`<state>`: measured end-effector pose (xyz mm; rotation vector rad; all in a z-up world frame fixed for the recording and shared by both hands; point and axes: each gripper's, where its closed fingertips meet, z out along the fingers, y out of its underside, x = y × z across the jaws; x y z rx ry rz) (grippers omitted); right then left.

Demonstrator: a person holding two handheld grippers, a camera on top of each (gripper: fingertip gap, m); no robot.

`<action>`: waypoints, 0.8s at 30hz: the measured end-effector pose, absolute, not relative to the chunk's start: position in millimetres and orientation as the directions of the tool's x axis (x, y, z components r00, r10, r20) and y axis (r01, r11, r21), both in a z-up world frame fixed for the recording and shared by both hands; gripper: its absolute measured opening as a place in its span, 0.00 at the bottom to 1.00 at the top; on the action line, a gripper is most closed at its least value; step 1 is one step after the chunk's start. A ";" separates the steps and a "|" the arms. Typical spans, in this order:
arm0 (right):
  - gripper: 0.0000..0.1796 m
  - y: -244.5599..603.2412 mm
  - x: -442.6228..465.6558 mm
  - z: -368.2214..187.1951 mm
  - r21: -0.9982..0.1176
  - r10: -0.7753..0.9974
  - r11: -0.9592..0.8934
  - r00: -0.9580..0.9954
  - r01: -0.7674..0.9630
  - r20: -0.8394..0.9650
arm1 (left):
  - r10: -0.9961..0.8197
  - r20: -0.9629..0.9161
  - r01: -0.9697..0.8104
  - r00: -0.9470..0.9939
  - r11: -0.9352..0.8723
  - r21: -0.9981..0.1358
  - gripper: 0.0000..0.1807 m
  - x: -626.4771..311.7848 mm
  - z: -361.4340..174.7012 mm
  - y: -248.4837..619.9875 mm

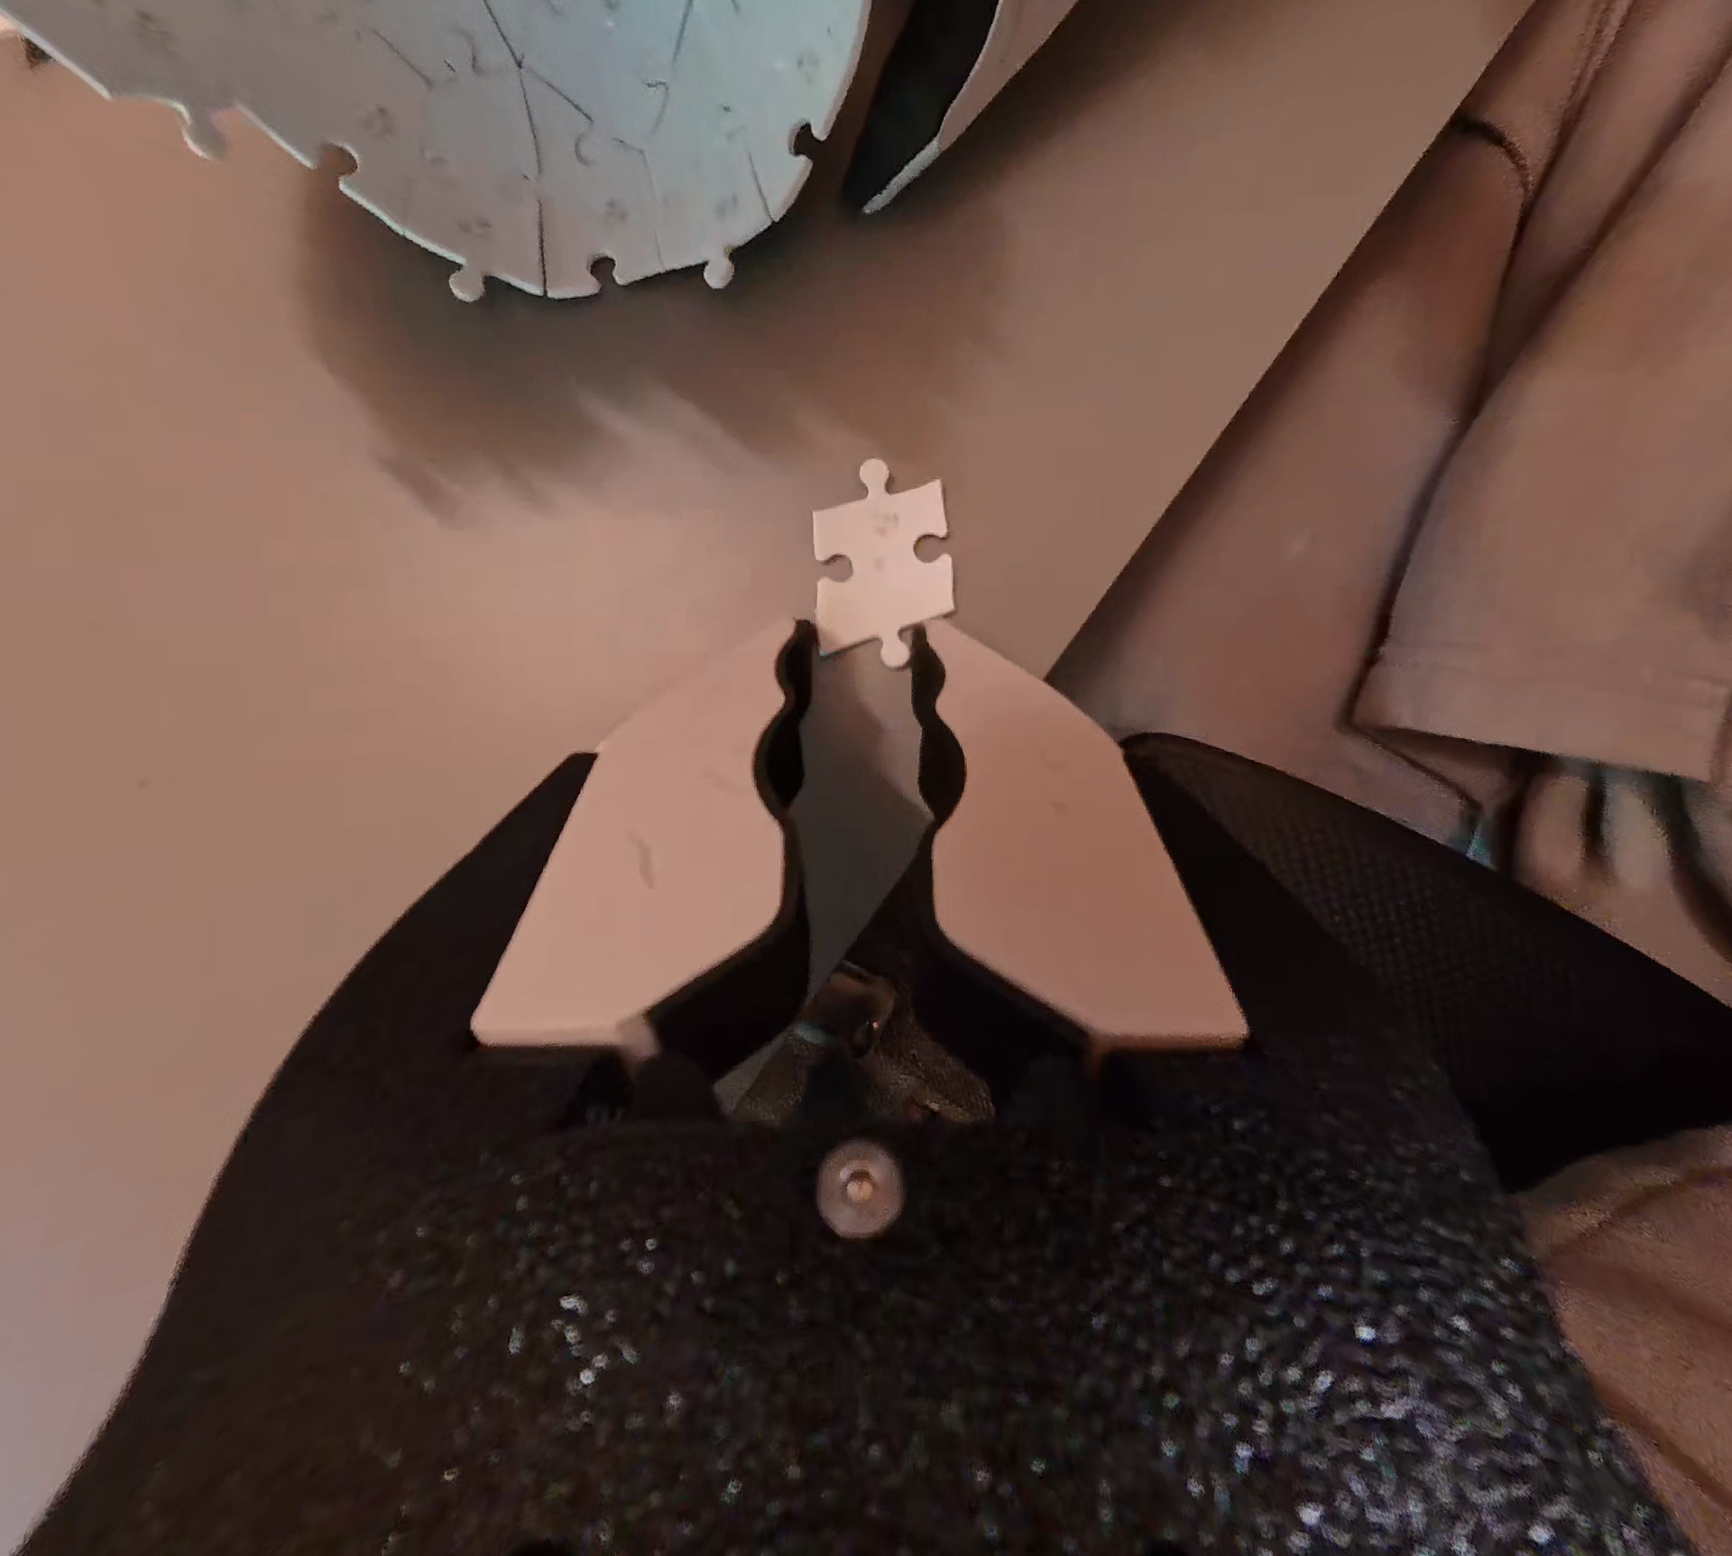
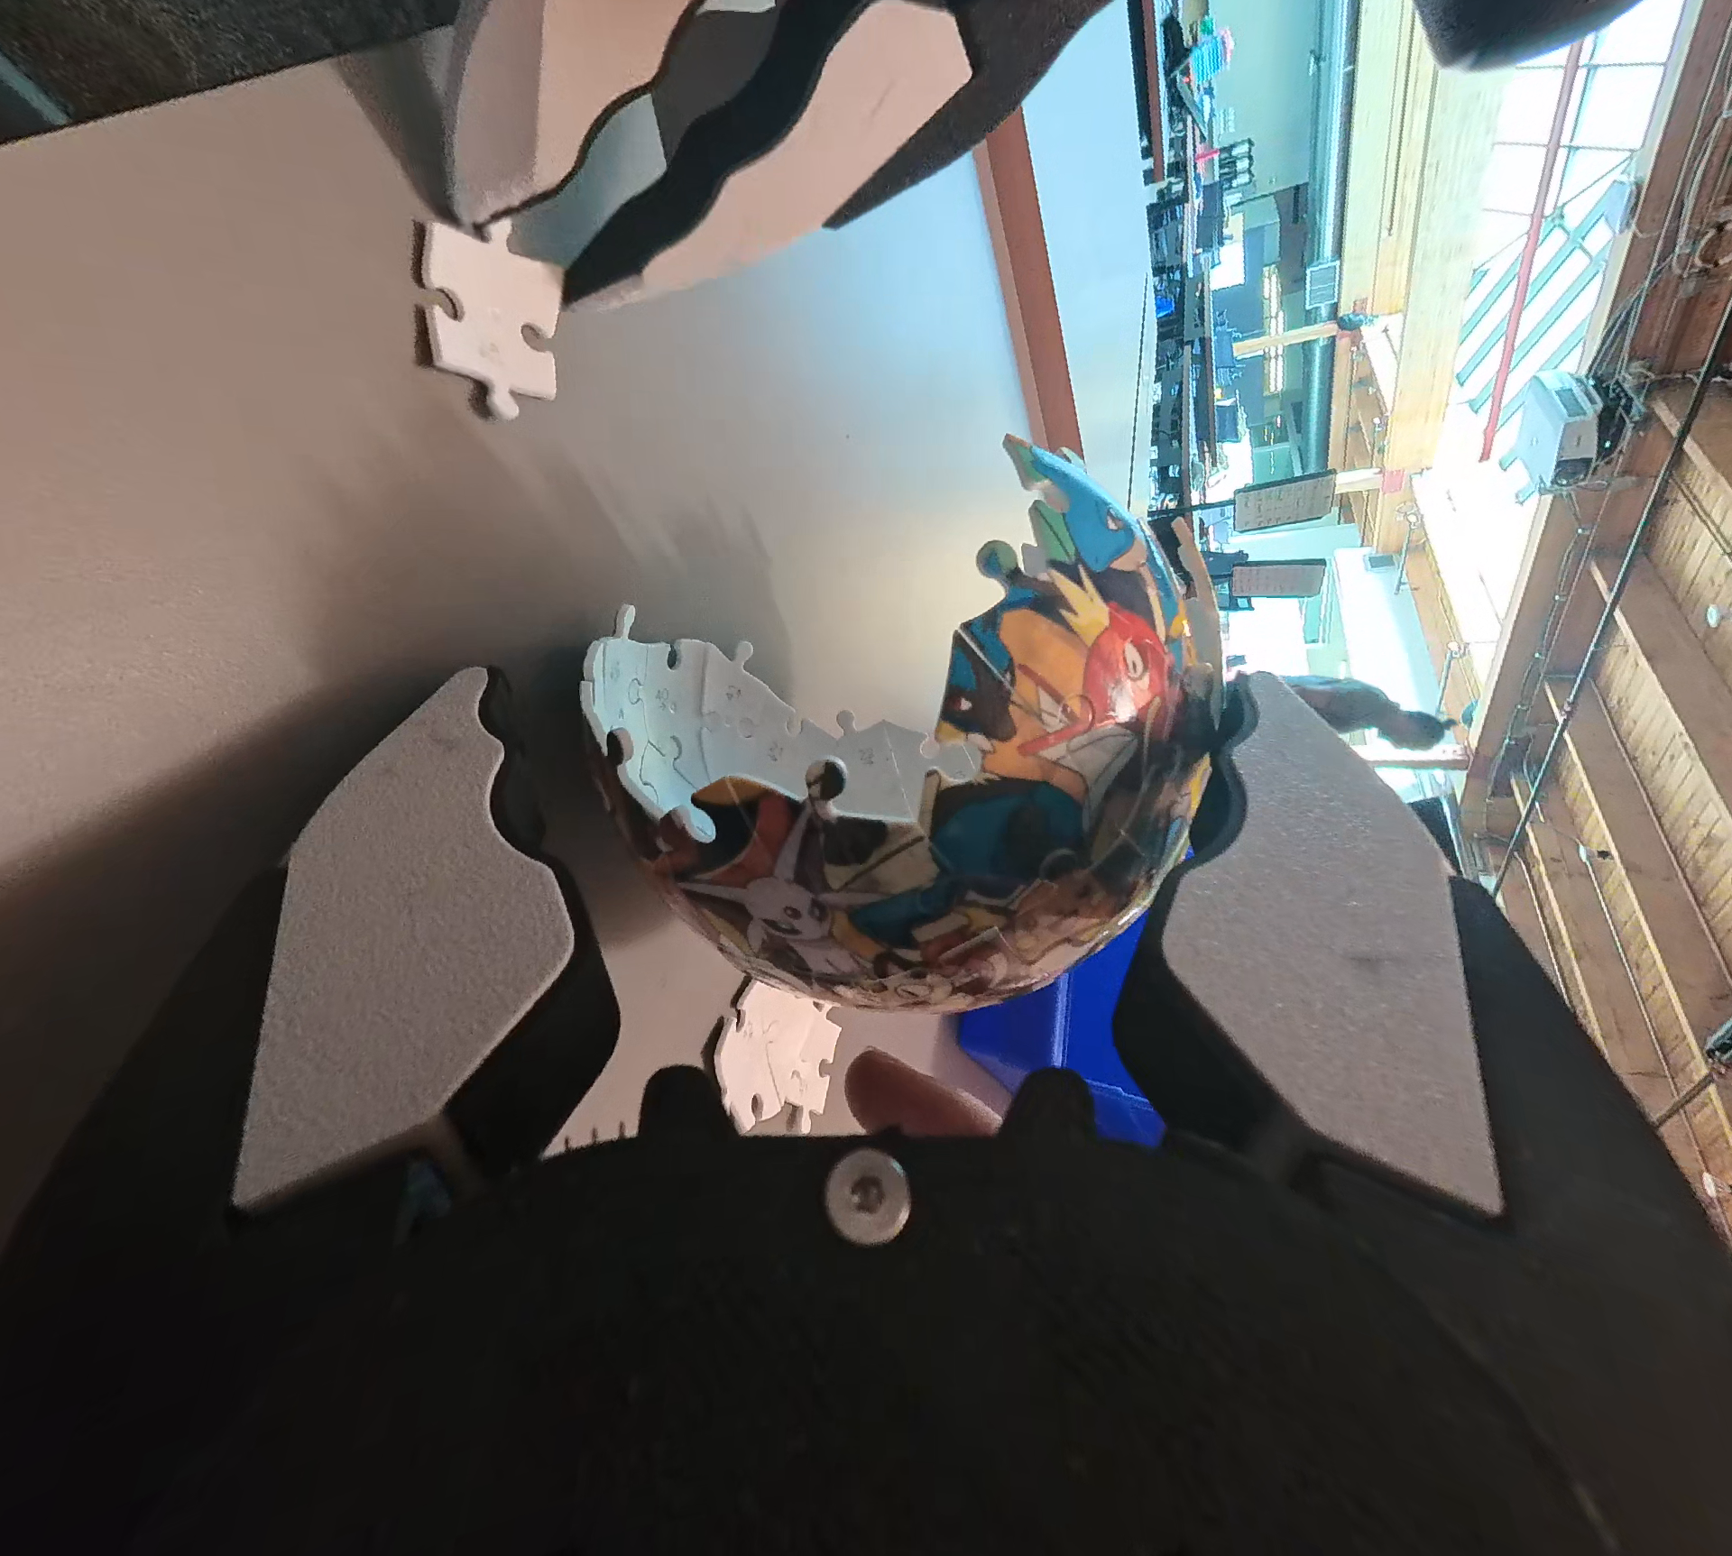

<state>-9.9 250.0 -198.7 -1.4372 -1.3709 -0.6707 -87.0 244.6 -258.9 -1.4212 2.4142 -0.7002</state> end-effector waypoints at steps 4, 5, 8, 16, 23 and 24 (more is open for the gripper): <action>0.76 250.2 -9.8 -198.7 -0.279 0.396 0.141 0.204 0.950 0.895 | -0.869 0.001 -0.748 -0.495 0.425 -0.511 0.12 -83.5 -259.1 244.1; 0.76 250.2 -9.7 -198.7 -0.280 0.396 0.141 0.205 0.950 0.895 | -0.874 0.007 -0.751 -0.486 0.413 -0.515 0.11 -82.3 -259.1 244.9; 0.75 250.9 -9.0 -198.7 -0.281 0.394 0.139 0.207 0.949 0.895 | -0.884 0.042 -0.759 -0.466 0.376 -0.532 0.10 -80.8 -258.7 246.1; 0.75 251.2 -8.6 -198.7 -0.279 0.394 0.138 0.205 0.950 0.896 | -0.970 0.068 -0.792 -0.234 0.150 -0.592 0.09 -56.6 -253.4 274.9; 0.75 252.9 -5.0 -199.2 -0.259 0.401 0.107 0.196 0.960 0.895 | -0.984 0.147 -0.752 0.097 -0.169 -0.637 0.09 -21.9 -247.4 291.1; 0.75 252.9 -5.1 -199.3 -0.254 0.402 0.103 0.193 0.962 0.895 | -0.980 0.151 -0.740 0.129 -0.196 -0.643 0.09 -17.9 -246.7 292.0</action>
